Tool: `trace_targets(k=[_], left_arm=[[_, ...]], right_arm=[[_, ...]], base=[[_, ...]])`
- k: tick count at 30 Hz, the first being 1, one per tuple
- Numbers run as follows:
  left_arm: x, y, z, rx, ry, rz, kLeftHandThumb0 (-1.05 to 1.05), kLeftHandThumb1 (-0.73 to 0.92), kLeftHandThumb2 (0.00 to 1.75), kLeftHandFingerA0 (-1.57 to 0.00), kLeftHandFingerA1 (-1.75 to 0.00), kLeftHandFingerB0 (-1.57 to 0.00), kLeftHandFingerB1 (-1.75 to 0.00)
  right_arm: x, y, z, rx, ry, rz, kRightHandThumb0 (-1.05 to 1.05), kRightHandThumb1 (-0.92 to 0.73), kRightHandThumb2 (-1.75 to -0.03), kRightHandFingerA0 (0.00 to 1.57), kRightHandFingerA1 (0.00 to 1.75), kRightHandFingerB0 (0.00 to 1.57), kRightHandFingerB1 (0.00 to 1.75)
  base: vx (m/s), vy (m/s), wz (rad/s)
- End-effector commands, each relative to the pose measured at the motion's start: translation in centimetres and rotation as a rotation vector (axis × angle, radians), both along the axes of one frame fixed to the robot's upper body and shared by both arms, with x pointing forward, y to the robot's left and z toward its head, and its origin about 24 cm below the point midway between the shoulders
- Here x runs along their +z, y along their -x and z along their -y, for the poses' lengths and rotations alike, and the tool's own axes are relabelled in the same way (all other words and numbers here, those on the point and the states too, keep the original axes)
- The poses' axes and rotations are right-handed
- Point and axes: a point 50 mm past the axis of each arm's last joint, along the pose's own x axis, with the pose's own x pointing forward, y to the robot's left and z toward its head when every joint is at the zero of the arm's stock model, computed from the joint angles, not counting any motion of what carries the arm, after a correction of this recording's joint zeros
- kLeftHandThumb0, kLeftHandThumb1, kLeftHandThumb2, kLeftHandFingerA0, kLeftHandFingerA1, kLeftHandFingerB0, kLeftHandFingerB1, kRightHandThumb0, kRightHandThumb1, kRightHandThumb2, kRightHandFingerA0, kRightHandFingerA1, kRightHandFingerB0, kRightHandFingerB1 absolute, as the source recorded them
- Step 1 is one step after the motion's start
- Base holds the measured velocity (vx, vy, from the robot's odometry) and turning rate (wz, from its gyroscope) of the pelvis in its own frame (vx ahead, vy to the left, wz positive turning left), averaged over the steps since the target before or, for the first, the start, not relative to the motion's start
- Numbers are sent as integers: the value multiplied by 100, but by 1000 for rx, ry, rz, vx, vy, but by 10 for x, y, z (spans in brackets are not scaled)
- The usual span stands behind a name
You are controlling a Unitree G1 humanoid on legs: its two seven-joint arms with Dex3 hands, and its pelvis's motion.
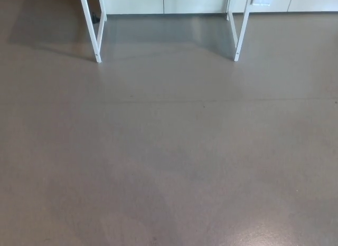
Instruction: The robot walk towards a table in front and uses its left hand to pick up the pot from the base and places it on the table
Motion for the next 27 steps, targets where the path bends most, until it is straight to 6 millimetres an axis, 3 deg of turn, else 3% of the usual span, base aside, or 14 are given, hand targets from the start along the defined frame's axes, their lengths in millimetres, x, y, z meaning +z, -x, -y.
trace_targets(k=[1, 13, 14, 17, 18, 19, 20, 23, 24, 27], left_arm=[[18, -4, -10, -91, -32, 149, -22, 47, 54, -48, -39, -32, -32], [19, -1, -10, -108, -29, 164, -23, 48, 54, -48, -39, -32, -32], [20, -1, -11, -117, -34, 167, -18, 31, 82, -38, -59, -18, -50], [18, 0, -11, -109, -33, 162, -18, 32, 83, -38, -59, -19, -50], [18, 0, -11, -104, -31, 159, -18, 32, 83, -38, -59, -19, -50], [17, 1, -11, -105, -25, 157, -23, 48, 54, -48, -39, -31, -32], [17, 1, -11, -105, -25, 157, -17, 32, 82, -37, -59, -18, -50], [17, 1, -11, -105, -26, 158, -17, 32, 82, -37, -59, -18, -50], [17, 2, -11, -108, -21, 153, -22, 48, 54, -46, -39, -31, -32], [17, 3, -11, -110, -21, 152, -23, 48, 54, -47, -39, -31, -32]], right_arm=[[19, -3, 10, 37, 33, 177, -36, -51, -55, 50, 40, 30, 33], [17, 2, 13, 48, 42, 185, -38, -52, -57, 51, 41, 31, 34], [17, 2, 13, 48, 44, 185, -39, -52, -56, 50, 41, 31, 33], [16, 2, 13, 54, 48, 186, -36, -52, -56, 50, 41, 30, 34], [16, 3, 13, 56, 50, 186, -36, -52, -56, 50, 41, 30, 34], [16, 3, 13, 63, 56, 186, -36, -53, -57, 50, 41, 30, 34], [16, 3, 13, 65, 57, 185, -37, -53, -57, 49, 41, 30, 34], [15, 4, 13, 68, 59, 185, -37, -53, -57, 49, 41, 30, 34], [14, 6, 13, 62, 55, 180, -36, -53, -57, 50, 41, 31, 34], [14, 7, 13, 58, 52, 179, -36, -52, -56, 50, 40, 31, 33]], base=[[0, 0, 0], [0, 0, 0], [0, 0, 0], [37, -52, 2], [-3, -29, 10], [-12, -30, 29], [-21, -24, 6], [-4, 4, -5], [-48, 102, -2], [46, 149, -15]])
